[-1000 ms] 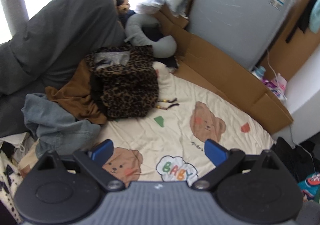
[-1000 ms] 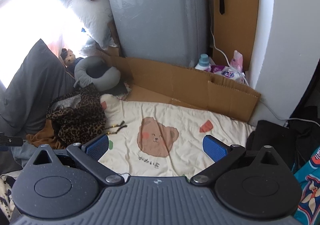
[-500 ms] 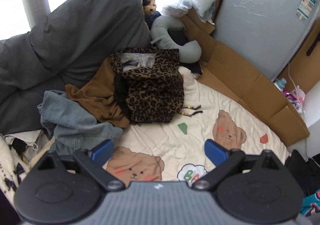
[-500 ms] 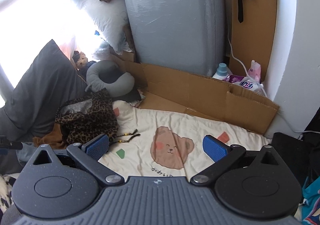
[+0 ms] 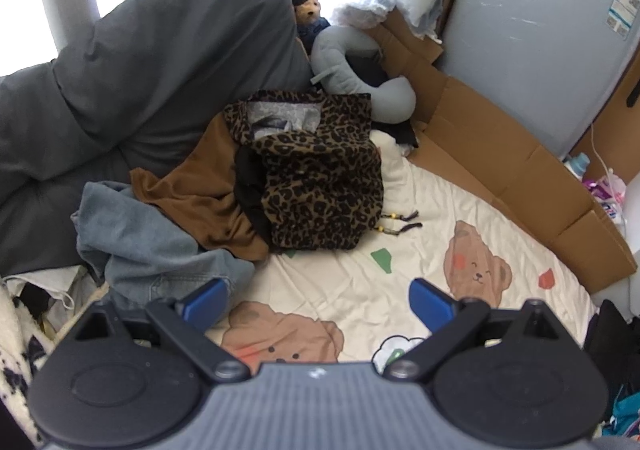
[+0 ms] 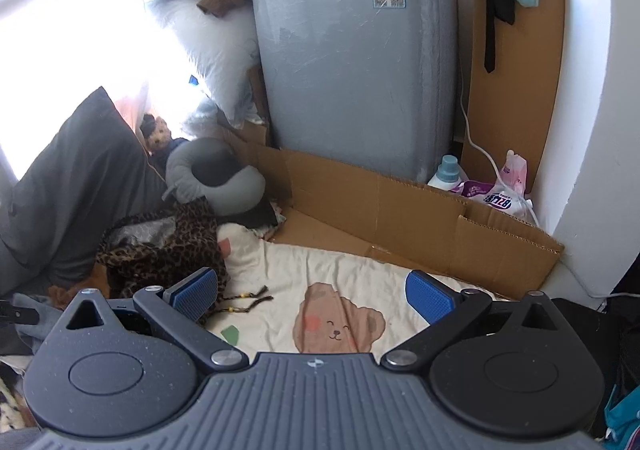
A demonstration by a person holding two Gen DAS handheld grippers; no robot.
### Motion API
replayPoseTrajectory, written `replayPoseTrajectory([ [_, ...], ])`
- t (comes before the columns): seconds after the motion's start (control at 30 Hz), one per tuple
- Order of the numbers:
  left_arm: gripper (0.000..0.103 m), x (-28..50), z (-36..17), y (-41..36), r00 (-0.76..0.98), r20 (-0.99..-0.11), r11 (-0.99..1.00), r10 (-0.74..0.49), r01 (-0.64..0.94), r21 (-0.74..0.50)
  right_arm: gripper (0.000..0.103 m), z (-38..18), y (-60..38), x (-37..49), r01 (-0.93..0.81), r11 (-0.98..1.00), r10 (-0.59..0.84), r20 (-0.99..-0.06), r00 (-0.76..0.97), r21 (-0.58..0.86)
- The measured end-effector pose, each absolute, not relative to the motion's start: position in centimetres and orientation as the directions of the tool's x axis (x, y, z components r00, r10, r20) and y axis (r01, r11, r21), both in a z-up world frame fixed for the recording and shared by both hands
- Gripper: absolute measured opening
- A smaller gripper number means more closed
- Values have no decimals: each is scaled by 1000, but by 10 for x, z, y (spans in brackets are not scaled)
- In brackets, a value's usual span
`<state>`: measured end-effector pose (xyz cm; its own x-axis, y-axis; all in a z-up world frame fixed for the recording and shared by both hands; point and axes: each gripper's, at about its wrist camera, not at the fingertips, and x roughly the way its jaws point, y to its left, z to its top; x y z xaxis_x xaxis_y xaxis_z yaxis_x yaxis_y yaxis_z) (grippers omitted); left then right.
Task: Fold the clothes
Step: 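Move both tools toward the leopard-print garment on the clothes pile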
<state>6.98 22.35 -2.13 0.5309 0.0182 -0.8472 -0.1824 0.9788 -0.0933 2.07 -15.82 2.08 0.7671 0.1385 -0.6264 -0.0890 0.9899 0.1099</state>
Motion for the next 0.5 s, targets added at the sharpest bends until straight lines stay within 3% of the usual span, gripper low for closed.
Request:
replayPoseTrajectory([
  [0.5, 98, 123, -85, 244, 500, -866, 968, 8, -222, -119, 103, -60, -124, 88, -116, 990, 139, -760, 635, 83],
])
